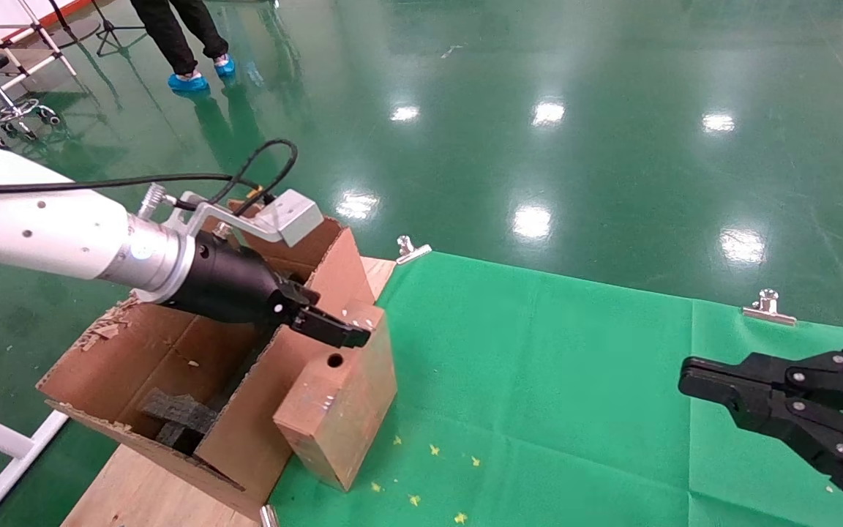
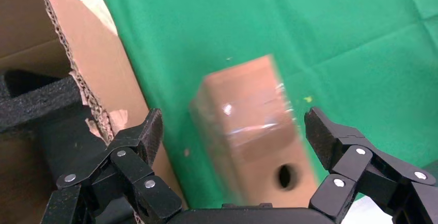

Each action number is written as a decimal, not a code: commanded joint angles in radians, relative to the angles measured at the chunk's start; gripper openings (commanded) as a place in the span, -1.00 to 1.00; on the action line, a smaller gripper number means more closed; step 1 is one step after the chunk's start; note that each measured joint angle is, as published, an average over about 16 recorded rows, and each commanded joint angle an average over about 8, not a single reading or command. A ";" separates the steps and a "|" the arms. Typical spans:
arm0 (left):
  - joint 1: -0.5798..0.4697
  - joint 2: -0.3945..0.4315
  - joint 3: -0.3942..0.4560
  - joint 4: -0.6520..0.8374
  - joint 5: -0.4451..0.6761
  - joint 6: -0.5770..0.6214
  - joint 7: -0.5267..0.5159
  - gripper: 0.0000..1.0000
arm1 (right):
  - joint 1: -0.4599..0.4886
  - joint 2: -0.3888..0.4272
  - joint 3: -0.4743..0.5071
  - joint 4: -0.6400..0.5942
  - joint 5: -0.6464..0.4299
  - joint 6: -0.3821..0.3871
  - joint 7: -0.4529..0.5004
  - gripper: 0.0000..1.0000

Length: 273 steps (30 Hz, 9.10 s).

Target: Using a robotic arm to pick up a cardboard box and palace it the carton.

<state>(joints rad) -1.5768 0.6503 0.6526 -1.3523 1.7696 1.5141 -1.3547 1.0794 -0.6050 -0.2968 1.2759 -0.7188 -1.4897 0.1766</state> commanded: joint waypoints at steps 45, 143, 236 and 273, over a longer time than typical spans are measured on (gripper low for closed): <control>-0.017 -0.029 0.147 -0.005 -0.040 0.013 0.038 -1.00 | 0.000 0.001 -0.002 0.000 0.001 0.001 -0.001 1.00; -0.241 0.105 0.130 1.367 0.138 -0.495 1.038 -1.00 | 0.001 0.002 -0.005 -0.001 0.003 0.002 -0.003 1.00; 0.016 -0.027 -0.170 0.688 -0.510 -0.097 1.129 1.00 | 0.002 0.003 -0.007 -0.002 0.005 0.003 -0.004 1.00; 0.528 -0.039 -0.384 0.035 -1.068 -0.013 1.169 1.00 | 0.002 0.003 -0.008 -0.003 0.006 0.004 -0.005 1.00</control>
<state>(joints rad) -1.0598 0.6111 0.2733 -1.3027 0.7136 1.4987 -0.1868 1.0812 -0.6017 -0.3051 1.2732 -0.7124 -1.4861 0.1718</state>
